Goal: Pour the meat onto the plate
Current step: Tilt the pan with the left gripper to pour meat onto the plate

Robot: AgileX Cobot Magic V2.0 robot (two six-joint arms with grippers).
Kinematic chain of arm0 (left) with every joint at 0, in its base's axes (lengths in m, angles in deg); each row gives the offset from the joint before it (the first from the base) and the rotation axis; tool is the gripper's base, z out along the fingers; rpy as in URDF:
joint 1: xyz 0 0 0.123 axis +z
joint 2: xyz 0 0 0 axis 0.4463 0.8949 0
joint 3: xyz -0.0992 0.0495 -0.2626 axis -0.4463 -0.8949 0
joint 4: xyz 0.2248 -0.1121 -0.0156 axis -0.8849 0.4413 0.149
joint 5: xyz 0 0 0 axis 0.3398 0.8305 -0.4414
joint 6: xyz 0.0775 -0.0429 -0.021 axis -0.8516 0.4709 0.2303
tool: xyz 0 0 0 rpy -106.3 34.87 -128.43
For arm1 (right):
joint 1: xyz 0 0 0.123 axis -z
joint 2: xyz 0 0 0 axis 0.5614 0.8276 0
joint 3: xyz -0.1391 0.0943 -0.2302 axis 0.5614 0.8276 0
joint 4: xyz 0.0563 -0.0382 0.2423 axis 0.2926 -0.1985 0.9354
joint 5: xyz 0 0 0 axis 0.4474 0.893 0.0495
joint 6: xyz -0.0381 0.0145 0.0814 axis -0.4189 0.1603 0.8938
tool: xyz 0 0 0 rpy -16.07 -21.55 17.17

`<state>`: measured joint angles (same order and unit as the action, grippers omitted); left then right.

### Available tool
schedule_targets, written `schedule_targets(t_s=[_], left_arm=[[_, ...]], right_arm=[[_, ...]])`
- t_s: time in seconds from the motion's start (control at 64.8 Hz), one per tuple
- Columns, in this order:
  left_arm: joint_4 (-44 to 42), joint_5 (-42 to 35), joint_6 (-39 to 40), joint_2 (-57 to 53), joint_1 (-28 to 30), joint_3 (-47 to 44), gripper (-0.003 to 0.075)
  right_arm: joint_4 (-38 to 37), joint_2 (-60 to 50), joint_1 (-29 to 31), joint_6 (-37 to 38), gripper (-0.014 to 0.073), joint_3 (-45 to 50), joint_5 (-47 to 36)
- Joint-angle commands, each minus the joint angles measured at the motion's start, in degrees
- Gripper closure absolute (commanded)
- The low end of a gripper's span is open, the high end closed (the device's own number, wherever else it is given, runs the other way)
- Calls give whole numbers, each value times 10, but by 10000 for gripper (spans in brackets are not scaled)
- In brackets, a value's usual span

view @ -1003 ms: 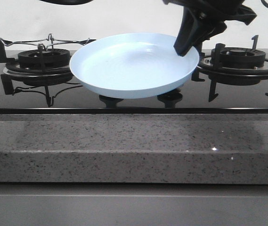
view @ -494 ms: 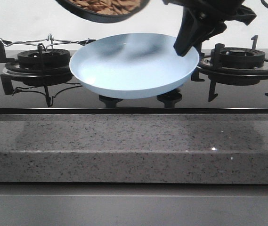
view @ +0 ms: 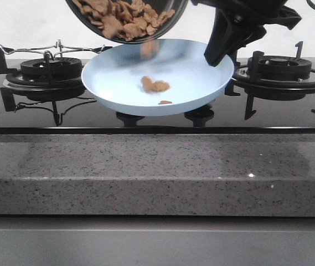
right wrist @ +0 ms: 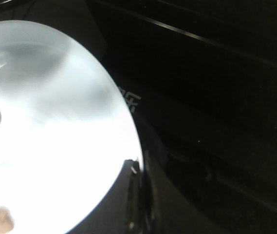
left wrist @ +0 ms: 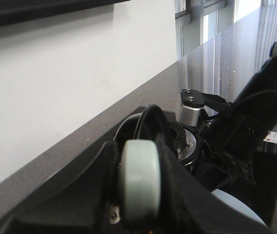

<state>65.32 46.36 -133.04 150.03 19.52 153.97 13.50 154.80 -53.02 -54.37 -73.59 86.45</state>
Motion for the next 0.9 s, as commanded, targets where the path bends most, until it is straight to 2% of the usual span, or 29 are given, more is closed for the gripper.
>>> schedule_targets(t_s=[0.0, 0.154, 0.633, 0.772, 0.88], left_arm=[[58, 14, -52, -26, -10, 19, 741], [59, 15, -77, -30, -14, 19, 741], [60, 22, -80, -30, -14, 19, 741], [57, 75, -156, -30, -14, 19, 741], [60, 75, -157, -30, -14, 19, 741]], right_arm=[[13, -23, 0, -5, 654, -14, -21], [13, -23, 0, -5, 654, -14, -21], [14, -23, 0, -5, 654, -14, -21], [14, -23, 0, -5, 654, -14, -21], [14, -23, 0, -5, 654, -14, -21]])
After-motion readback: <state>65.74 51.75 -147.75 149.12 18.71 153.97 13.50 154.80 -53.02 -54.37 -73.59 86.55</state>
